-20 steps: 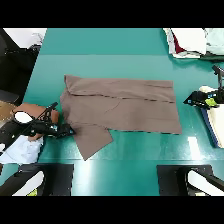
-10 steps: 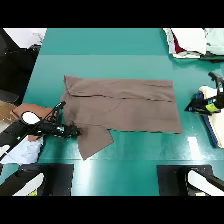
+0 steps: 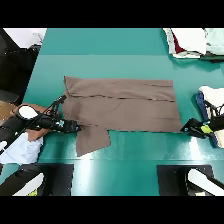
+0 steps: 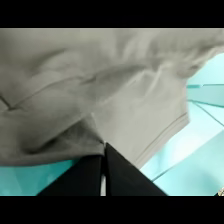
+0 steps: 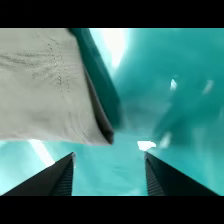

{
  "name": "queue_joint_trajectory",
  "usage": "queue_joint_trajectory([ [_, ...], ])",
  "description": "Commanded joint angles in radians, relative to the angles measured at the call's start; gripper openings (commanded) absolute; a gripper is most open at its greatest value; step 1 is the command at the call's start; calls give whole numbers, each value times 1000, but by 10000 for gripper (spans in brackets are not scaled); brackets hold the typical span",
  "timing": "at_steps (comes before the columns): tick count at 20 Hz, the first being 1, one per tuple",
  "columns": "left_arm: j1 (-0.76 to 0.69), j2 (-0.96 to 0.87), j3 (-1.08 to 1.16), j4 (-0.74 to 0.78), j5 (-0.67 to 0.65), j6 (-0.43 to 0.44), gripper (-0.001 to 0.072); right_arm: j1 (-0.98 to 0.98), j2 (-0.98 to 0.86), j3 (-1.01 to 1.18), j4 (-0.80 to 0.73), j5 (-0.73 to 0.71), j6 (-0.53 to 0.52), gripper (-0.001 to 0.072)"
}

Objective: Fold the shirts.

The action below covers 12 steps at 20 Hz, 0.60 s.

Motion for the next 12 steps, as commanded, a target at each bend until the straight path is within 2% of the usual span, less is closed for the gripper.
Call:
queue_joint_trajectory([
  [1,0,1,21,0,-1,0,23,-19,-1,-65,108,-77,-46,469],
  [4,0,1,21,0,-1,0,23,28,-1,-64,143,-128,-45,447],
  [5,0,1,21,0,-1,0,23,48,-1,-64,142,-138,-45,384],
  [7,0,1,21,0,-2,0,23,90,0,-64,138,-151,-46,81],
  [8,0,1,21,3,-9,-1,22,102,0,-63,138,-149,-46,21],
  [10,0,3,21,15,-70,-19,21,103,3,-31,89,-72,-45,20],
  [12,0,50,21,74,-141,-40,20,82,50,11,-29,40,-40,19],
])
